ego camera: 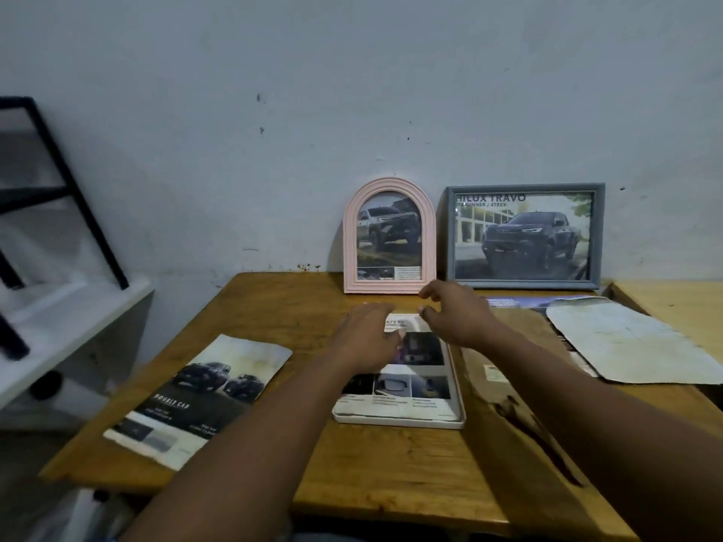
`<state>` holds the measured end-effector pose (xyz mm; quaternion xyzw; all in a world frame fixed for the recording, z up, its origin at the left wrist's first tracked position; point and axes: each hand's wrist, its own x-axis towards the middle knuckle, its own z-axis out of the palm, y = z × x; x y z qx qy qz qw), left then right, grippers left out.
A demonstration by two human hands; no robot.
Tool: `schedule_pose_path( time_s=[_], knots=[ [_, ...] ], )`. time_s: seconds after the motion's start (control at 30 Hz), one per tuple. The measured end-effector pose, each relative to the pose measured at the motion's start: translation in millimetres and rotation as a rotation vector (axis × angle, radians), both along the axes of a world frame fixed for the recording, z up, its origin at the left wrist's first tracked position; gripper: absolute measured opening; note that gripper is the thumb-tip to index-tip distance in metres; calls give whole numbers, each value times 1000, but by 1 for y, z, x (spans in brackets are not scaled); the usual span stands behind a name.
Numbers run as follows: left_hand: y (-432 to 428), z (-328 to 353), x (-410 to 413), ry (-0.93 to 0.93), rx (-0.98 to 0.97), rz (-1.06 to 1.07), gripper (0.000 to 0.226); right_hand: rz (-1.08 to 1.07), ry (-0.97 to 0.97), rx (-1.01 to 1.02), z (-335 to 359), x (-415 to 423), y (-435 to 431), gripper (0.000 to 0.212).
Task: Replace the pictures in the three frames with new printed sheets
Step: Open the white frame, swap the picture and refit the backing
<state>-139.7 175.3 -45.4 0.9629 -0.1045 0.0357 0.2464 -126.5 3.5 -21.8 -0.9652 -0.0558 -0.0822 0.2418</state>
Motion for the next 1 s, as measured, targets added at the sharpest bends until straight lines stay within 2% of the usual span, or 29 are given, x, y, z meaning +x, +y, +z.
schedule_pose_path(
  time_s=[0.13,0.2,0.3,0.47,0.57,0.7,0.87,1.0],
  knots=[
    [74,-7,-19,46,-58,184,57,141,56,48,-8,-10,72,36],
    [104,-12,-28,71,-71,223,61,139,76,-16,-14,-16,98,42],
    [124,-19,-35,76,-93,200,63,64,113,-161,-24,-16,110,62],
    [95,-32,-30,47,-119,67,62,-168,199,-238,-39,-11,88,85],
    [73,-38,-26,28,-84,-16,60,-244,231,-234,-47,-9,80,87],
    [68,-42,-23,-19,15,-14,57,-241,198,-224,-55,-5,77,88],
    [66,-40,-22,-65,142,-70,56,-291,79,-163,-52,-1,63,75],
    [64,-43,-21,-78,156,-66,54,-312,126,-193,-52,2,45,69]
  ],
)
